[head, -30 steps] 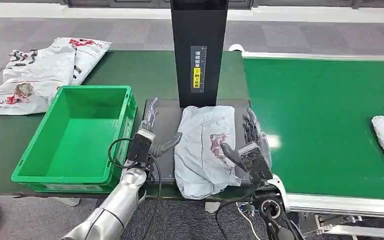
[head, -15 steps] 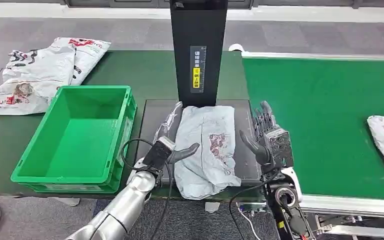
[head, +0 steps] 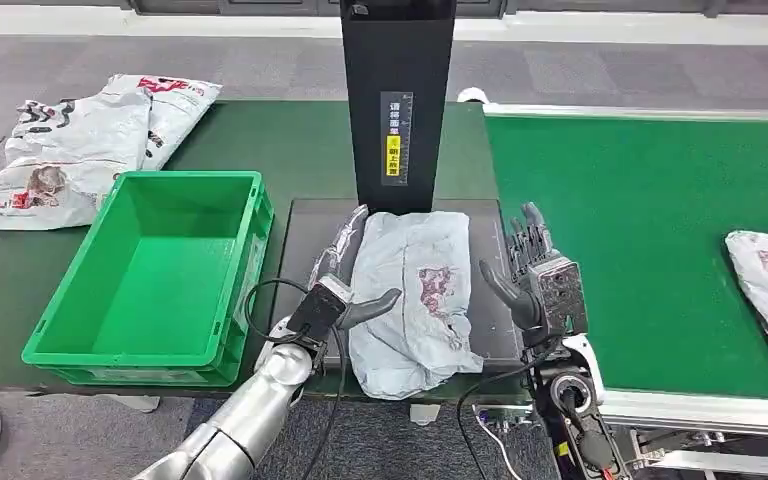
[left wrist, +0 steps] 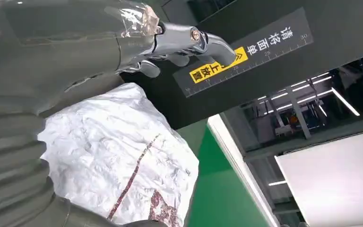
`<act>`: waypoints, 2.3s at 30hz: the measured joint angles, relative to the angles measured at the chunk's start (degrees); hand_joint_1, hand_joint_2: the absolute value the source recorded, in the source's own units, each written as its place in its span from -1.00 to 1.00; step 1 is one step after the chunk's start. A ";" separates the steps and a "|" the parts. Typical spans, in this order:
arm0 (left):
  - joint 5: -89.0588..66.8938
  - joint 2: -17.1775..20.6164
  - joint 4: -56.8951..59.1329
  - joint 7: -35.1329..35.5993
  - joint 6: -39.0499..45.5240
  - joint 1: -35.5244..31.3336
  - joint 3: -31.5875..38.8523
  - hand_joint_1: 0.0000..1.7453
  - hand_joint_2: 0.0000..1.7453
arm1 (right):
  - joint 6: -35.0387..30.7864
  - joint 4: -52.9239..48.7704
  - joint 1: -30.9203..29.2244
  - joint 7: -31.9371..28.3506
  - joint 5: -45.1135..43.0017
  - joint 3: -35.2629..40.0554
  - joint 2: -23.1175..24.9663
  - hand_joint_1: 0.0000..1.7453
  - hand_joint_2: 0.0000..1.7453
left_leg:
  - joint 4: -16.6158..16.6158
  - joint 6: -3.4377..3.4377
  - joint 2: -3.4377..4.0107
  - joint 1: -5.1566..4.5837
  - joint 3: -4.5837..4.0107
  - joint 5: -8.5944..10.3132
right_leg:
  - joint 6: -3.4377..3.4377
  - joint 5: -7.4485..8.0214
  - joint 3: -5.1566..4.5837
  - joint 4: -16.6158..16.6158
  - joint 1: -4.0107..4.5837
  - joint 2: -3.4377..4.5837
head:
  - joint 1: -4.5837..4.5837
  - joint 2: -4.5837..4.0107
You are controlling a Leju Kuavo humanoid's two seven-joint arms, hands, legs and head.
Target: Moved the parcel from conveyor to table for the left to box.
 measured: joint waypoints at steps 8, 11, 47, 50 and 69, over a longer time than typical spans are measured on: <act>0.00 0.00 0.00 0.00 0.00 0.00 0.00 -1.00 1.00 | 0.00 0.00 0.00 0.00 0.00 -0.02 0.00 -1.00 1.00 | 0.00 0.00 0.00 0.00 0.00 0.00 | 0.00 0.00 0.00 0.00 0.00 0.00 | 0.00 0.00; 0.00 0.00 0.00 0.00 0.00 0.01 0.00 -1.00 1.00 | 0.00 0.00 0.00 0.00 0.02 -0.02 0.00 -1.00 1.00 | 0.00 0.00 0.00 0.00 0.00 0.00 | 0.00 0.00 0.00 0.00 0.00 0.00 | 0.00 0.02; -31.21 -0.96 24.22 16.24 -3.92 -11.71 -16.15 1.00 1.00 | 5.57 20.44 -11.47 -1.90 -2.97 -0.90 -0.11 -1.00 1.00 | 0.00 0.08 -0.03 -0.06 0.30 0.08 | 0.10 0.05 0.30 -0.01 -0.07 -0.02 | 0.00 0.02; -30.51 -0.94 24.17 15.26 -0.16 -11.54 -15.78 1.00 1.00 | 5.60 20.44 -11.44 -1.73 -2.95 -0.94 -0.11 -1.00 1.00 | 0.00 0.08 -0.02 -0.06 0.30 0.08 | 0.09 0.05 0.29 -0.01 -0.07 -0.01 | 0.02 0.00; -39.37 3.63 0.96 22.32 22.23 -11.23 -4.76 1.00 1.00 | 3.39 17.05 -8.33 -1.53 -2.71 -1.11 0.00 -1.00 1.00 | 0.00 0.07 -0.04 -0.06 0.05 0.08 | 0.08 0.05 0.06 0.01 -0.08 -0.02 | 0.02 0.00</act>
